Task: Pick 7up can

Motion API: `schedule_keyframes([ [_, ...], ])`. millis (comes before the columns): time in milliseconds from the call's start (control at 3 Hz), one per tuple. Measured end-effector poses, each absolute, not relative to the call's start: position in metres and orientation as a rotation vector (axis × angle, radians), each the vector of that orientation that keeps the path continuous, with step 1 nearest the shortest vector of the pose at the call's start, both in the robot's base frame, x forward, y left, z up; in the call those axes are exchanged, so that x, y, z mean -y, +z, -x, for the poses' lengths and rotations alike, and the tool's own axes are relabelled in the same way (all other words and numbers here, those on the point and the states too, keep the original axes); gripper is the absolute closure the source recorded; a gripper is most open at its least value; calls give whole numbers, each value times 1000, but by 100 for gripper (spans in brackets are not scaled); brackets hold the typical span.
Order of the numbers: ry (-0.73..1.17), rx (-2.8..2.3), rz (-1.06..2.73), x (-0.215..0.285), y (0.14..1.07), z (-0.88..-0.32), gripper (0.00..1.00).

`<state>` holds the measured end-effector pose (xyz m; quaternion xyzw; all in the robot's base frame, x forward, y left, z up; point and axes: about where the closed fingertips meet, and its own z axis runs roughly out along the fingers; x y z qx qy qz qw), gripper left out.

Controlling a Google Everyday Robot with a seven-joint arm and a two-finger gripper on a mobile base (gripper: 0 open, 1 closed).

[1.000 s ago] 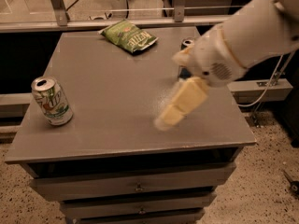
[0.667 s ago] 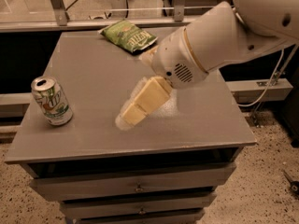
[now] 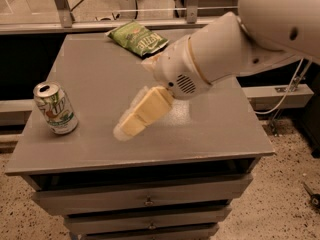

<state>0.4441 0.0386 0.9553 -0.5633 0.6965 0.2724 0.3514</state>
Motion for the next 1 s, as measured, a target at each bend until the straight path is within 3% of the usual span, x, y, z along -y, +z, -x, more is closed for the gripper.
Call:
schedule_keyframes([
  [1000,890,-1497,1347,-163,904,-493,0],
])
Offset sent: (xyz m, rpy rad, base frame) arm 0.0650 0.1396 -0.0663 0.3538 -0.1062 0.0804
